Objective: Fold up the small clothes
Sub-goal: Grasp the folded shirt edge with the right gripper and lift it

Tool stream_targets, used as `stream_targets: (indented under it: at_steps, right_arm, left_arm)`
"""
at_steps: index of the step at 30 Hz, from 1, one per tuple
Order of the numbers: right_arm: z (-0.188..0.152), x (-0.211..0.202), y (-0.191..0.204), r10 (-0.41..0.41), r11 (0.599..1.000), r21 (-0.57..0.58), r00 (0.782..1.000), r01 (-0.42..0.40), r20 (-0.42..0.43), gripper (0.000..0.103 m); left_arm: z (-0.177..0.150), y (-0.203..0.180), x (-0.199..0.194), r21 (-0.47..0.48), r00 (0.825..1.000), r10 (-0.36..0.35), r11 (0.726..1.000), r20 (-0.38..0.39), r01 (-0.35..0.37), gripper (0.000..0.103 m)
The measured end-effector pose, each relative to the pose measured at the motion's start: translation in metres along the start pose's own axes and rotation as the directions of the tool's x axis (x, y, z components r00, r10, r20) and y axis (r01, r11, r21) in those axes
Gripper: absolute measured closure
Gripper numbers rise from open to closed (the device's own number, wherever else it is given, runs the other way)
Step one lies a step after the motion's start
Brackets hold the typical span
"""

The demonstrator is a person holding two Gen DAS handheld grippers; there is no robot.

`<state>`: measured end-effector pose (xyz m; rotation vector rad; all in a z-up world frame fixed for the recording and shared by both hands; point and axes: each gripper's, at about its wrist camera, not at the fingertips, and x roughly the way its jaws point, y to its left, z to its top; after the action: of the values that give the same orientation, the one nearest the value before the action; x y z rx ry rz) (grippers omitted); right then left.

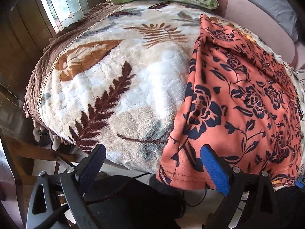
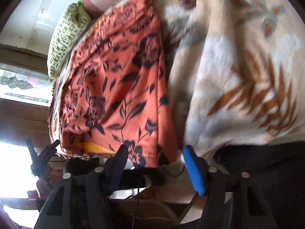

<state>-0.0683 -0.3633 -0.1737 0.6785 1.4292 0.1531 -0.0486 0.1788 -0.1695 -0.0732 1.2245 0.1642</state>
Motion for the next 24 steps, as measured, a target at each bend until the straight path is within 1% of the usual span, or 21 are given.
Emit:
stream_targets:
  at_steps: [1,3,4,5,6,7,8,9,10,12,13,14,15,17,18,19,20,21,24]
  right_arm:
    - [0.0,0.005,0.0,-0.007,1.0,0.019,1.0,0.007,0.004,0.043]
    - [-0.001,0.017,0.004,-0.054,0.998,0.04,0.999,0.054,-0.008,0.045]
    - [-0.002,0.026,0.01,-0.085,0.996,0.025,0.996,0.086,-0.029,0.054]
    - [-0.004,0.033,0.016,-0.128,0.992,-0.009,0.991,0.128,-0.041,0.067]
    - [-0.006,0.036,0.021,-0.17,0.985,-0.04,0.985,0.169,-0.035,0.072]
    - [-0.009,0.035,0.027,-0.213,0.974,-0.088,0.977,0.21,-0.018,0.084]
    - [-0.011,0.032,0.033,-0.258,0.956,-0.14,0.966,0.257,0.01,0.091]
    - [-0.013,0.027,0.038,-0.301,0.936,-0.177,0.953,0.304,0.044,0.092]
    - [-0.014,0.02,0.041,-0.35,0.909,-0.211,0.933,0.36,0.085,0.093]
    - [-0.013,0.007,0.04,-0.448,0.845,-0.248,0.88,0.474,0.157,0.094]
    - [-0.007,-0.002,0.026,-0.476,0.837,-0.22,0.864,0.502,0.163,0.094]
    - [-0.002,-0.006,0.013,-0.476,0.85,-0.182,0.868,0.495,0.142,0.094]
    - [0.005,-0.011,-0.002,-0.459,0.872,-0.13,0.881,0.472,0.117,0.094]
    - [0.01,-0.017,-0.011,-0.42,0.9,-0.082,0.901,0.429,0.106,0.094]
    - [0.01,-0.016,-0.01,-0.419,0.9,-0.083,0.902,0.427,0.101,0.094]
    - [0.008,-0.012,-0.004,-0.431,0.891,-0.111,0.897,0.44,0.102,0.094]
    - [0.008,-0.008,0.0,-0.436,0.885,-0.131,0.894,0.447,0.101,0.094]
    - [0.01,-0.006,0.001,-0.44,0.881,-0.147,0.893,0.449,0.094,0.094]
    - [0.006,-0.001,0.002,-0.432,0.886,-0.145,0.897,0.441,0.09,0.094]
  left_arm:
    - [0.0,0.0,0.001,0.004,1.0,0.004,1.0,-0.003,-0.004,0.004]
    - [-0.003,-0.005,0.007,0.027,1.0,0.012,1.0,-0.022,-0.012,0.005]
    - [-0.001,-0.009,0.012,0.037,0.999,0.013,0.999,-0.029,-0.012,0.006]
    - [-0.002,-0.013,0.013,0.046,1.0,0.011,0.999,-0.029,-0.009,0.01]
    - [-0.007,-0.014,0.012,0.054,1.0,0.009,0.999,-0.03,-0.008,0.018]
    - [-0.009,-0.015,0.014,0.062,0.999,0.01,0.998,-0.035,-0.007,0.024]
    - [-0.01,-0.015,0.015,0.065,0.999,0.008,0.998,-0.043,-0.005,0.038]
    - [-0.011,-0.014,0.017,0.063,0.999,0.001,0.998,-0.051,0.002,0.05]
    - [-0.012,-0.012,0.017,0.054,0.998,-0.018,0.998,-0.058,0.021,0.053]
    - [-0.014,-0.007,0.015,0.039,0.997,-0.044,0.998,-0.058,0.047,0.054]
    - [-0.014,-0.004,0.014,0.04,0.997,-0.051,0.998,-0.056,0.053,0.054]
    - [-0.015,-0.001,0.013,0.041,0.997,-0.057,0.997,-0.056,0.059,0.054]
    - [-0.015,0.001,0.013,0.039,0.996,-0.066,0.997,-0.057,0.069,0.053]
    - [-0.016,0.007,0.011,0.029,0.996,-0.077,0.996,-0.054,0.079,0.049]
    - [-0.015,0.01,0.01,0.025,0.995,-0.083,0.996,-0.05,0.084,0.046]
    - [-0.015,0.012,0.009,0.021,0.995,-0.087,0.996,-0.044,0.088,0.043]
    - [-0.014,0.014,0.009,0.021,0.995,-0.091,0.996,-0.042,0.092,0.035]
    - [-0.014,0.014,0.01,0.023,0.995,-0.089,0.996,-0.044,0.09,0.029]
    - [-0.014,0.013,0.011,0.041,0.995,-0.091,0.995,-0.035,0.092,0.029]
